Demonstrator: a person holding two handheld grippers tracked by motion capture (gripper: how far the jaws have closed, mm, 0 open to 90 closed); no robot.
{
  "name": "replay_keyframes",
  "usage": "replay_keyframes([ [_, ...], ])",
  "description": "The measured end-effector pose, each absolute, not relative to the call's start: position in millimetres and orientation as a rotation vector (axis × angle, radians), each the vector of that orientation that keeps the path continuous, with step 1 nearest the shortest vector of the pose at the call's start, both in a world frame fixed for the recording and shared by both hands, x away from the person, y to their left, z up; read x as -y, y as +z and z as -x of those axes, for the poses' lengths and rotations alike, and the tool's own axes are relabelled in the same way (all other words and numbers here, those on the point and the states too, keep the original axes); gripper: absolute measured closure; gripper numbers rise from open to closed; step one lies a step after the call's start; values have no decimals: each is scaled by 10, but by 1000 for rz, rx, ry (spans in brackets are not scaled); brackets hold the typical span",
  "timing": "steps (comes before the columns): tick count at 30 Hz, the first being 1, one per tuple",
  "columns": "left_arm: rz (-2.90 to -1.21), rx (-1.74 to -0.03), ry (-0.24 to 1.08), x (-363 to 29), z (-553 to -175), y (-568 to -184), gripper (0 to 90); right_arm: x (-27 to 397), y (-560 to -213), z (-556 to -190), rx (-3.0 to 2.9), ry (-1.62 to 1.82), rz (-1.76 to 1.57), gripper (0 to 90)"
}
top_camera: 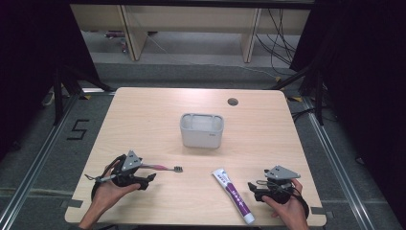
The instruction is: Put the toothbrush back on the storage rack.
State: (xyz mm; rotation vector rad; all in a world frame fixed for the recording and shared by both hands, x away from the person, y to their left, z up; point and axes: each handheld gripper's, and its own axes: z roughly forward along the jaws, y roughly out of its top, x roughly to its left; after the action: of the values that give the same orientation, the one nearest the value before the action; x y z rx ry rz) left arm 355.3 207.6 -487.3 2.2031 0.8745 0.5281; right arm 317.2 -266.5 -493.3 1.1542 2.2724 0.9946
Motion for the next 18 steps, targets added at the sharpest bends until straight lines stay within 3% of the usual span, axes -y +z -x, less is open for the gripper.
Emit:
replay_keyframes([
  [18, -2384, -753, 393, -1983, -3839, -4855, 350, 2665, -4940, -3176, -2278, 986, -1131, 213],
])
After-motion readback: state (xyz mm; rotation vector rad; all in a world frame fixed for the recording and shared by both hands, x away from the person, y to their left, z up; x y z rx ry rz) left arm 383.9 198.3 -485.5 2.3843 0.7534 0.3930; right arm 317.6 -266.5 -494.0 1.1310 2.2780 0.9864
